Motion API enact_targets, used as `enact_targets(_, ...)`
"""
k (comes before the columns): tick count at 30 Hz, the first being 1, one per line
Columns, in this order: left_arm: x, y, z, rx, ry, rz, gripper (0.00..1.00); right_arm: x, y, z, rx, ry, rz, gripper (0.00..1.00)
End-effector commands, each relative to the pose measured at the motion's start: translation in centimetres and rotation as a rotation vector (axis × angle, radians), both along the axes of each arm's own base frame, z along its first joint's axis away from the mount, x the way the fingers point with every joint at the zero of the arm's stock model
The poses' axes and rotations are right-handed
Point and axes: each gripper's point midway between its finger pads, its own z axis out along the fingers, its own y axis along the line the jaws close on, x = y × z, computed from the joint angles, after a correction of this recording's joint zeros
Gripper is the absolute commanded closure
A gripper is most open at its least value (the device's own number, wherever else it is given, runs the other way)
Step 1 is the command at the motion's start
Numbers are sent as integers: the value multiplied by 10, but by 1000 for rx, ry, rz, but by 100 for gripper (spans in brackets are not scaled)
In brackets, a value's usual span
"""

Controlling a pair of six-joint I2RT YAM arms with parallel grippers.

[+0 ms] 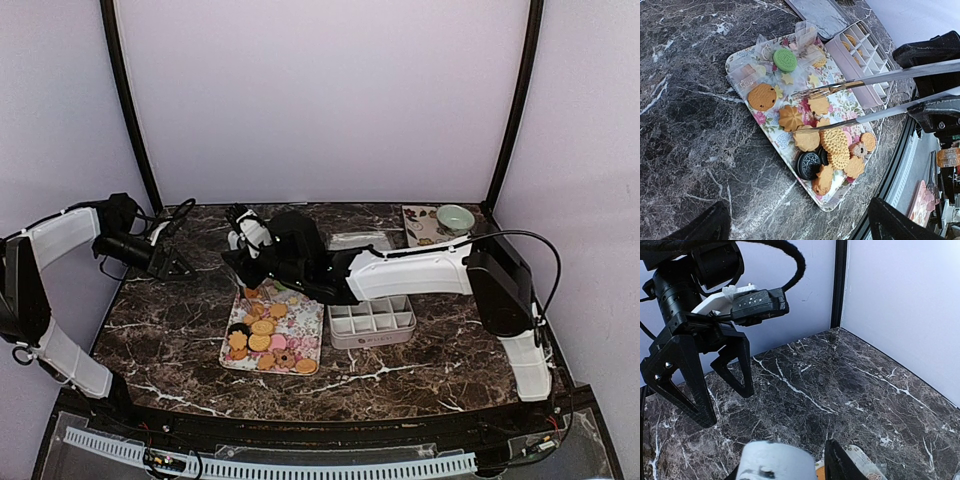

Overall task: Pack the cookies
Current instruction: Pick up the fake cookies from the plate.

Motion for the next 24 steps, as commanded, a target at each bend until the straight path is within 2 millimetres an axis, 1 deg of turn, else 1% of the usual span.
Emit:
enact_targets(1,-8,-1,13,-13,-24,-8,1,-11,11,1,30,9,25,61)
enact_targets(6,-7,-1,17,-20,-22,-3,1,-13,8,-3,33,41,21,69)
enact_targets(9,-6,-2,19,-25,-24,0,1,-10,3,-4,27,42,-3,70)
enact_targets(12,-6,-2,21,-30,-26,2,1,1,-6,-8,20,56,-32,68)
enact_targets(15,-6,-3,22,-35,-23,3,1,10,-14,-10,22,66,-53,60)
enact_targets(16,-6,-3,21,-34,-22,3,1,12,-17,-10,24,62,-57,58)
enact_targets(21,-6,-3,22,-34,-25,4,1,15,-21,-6,27,44,-63,58)
enact_targets(24,-5,-3,22,-35,-24,4,1,17,-16,-12,44,90,-56,61)
